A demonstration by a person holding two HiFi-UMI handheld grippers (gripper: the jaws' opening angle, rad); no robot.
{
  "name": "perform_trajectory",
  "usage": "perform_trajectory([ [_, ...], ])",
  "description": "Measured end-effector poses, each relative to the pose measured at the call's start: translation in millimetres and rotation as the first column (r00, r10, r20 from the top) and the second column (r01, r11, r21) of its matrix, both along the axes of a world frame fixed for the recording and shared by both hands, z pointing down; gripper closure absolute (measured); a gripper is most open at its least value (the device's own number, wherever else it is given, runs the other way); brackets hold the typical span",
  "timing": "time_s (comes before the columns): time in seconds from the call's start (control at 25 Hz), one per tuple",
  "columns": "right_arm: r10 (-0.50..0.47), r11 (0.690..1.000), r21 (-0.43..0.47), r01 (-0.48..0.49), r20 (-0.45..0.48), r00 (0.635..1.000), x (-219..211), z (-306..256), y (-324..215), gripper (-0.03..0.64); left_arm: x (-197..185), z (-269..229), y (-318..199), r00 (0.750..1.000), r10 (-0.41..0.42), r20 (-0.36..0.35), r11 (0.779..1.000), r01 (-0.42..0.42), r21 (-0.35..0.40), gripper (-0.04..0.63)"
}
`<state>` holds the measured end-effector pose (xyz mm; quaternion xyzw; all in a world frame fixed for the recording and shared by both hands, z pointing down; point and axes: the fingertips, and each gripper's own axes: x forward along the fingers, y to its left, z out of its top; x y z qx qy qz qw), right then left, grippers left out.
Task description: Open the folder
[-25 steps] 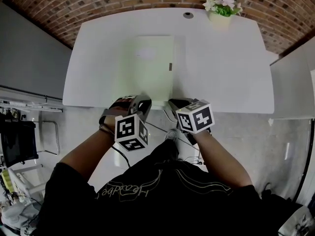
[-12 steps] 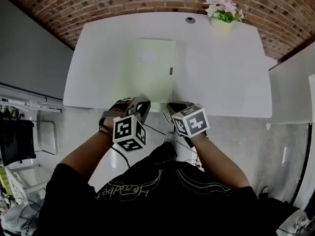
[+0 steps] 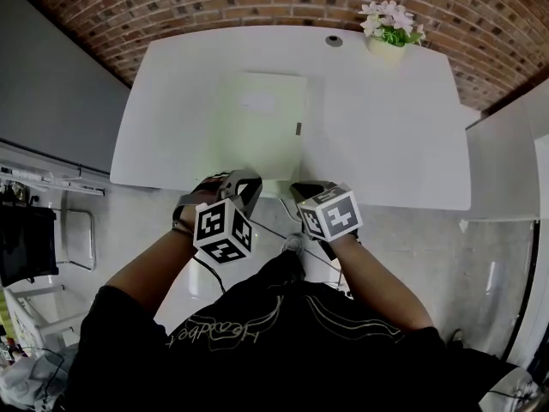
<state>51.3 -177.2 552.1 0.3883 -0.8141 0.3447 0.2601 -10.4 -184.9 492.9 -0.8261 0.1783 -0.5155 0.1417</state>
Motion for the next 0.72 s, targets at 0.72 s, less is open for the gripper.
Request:
perform_trajectory([
  [0.72,0.003,1.000,-0.004,-0.003,-0.023,1.000,0,2,-1,0.615,-18,-34,-7,0.986,-0.109,-0.127,0.994,0.111,0.011,0.589],
])
